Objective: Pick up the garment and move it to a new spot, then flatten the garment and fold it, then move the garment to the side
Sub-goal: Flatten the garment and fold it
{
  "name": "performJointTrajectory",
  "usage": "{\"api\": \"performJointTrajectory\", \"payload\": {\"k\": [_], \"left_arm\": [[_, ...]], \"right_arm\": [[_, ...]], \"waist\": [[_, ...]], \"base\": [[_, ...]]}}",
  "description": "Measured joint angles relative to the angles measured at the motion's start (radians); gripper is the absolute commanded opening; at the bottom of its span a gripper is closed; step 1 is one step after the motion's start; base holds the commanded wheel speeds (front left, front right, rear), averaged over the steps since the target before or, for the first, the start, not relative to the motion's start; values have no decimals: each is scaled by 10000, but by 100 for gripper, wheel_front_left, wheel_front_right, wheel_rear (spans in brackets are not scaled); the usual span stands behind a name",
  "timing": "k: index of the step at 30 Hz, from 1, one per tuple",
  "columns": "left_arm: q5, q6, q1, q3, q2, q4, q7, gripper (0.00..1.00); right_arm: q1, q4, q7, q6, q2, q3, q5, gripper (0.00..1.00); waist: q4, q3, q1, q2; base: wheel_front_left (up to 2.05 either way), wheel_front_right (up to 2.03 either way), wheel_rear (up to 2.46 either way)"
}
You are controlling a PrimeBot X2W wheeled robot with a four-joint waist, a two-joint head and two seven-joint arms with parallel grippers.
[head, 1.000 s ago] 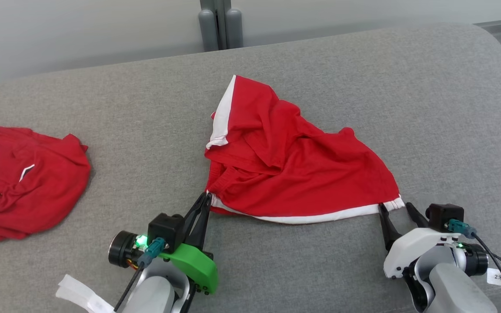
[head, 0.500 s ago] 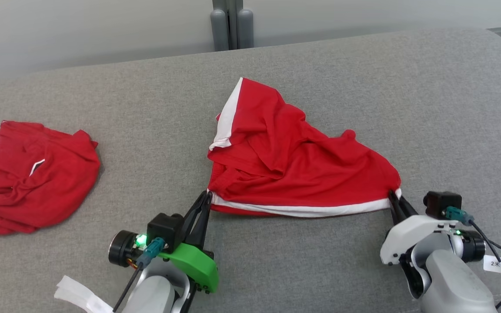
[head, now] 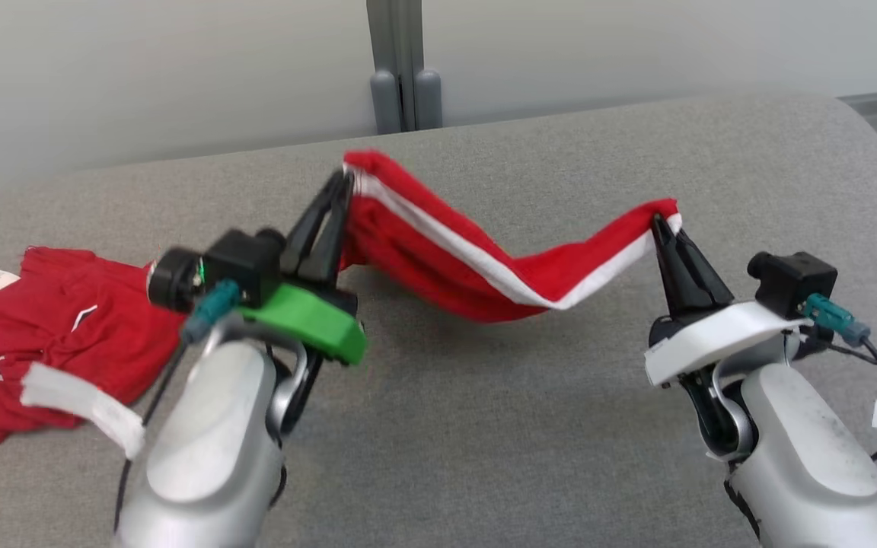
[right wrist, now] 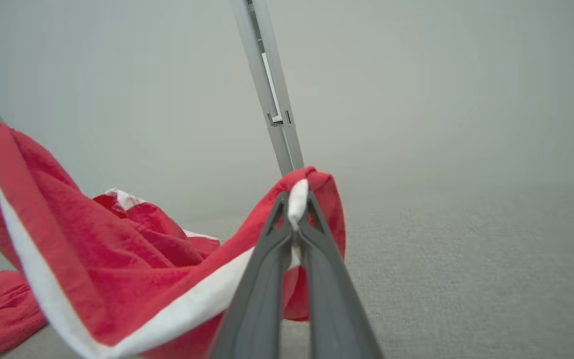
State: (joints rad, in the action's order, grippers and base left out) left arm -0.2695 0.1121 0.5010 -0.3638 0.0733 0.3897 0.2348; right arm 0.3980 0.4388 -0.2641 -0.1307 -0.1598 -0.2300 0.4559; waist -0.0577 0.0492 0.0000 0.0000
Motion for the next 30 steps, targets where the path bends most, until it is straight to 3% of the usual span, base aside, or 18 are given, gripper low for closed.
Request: {"api": "performJointTrajectory", "payload": {"k": [9, 13, 24, 30], "left_arm": [[-339, 151, 3601, -324, 591, 10, -1308, 0], [-527, 159, 4698, -307, 863, 456, -1515, 0], [-1204, -161, 4119, 182, 989, 857, -1325, 0], [-1440, -290, 3414, 144, 897, 872, -1321, 0]], "right_arm": [[1625, -1413, 734, 0, 136, -453, 245, 0], [2319, -1841, 1283, 0, 380, -132, -309, 0], [2279, -1971, 2512, 0, 913, 2512, -2033, 0], [2080, -1820, 3133, -6, 1081, 3346, -2029, 0]], "waist": [[91, -727, 0, 0], [116, -1002, 0, 0], [385, -1362, 0, 0], [468, -1296, 0, 0]], "base": [[0, 0, 0], [0, 0, 0], [0, 0, 0], [0, 0, 0]]}}
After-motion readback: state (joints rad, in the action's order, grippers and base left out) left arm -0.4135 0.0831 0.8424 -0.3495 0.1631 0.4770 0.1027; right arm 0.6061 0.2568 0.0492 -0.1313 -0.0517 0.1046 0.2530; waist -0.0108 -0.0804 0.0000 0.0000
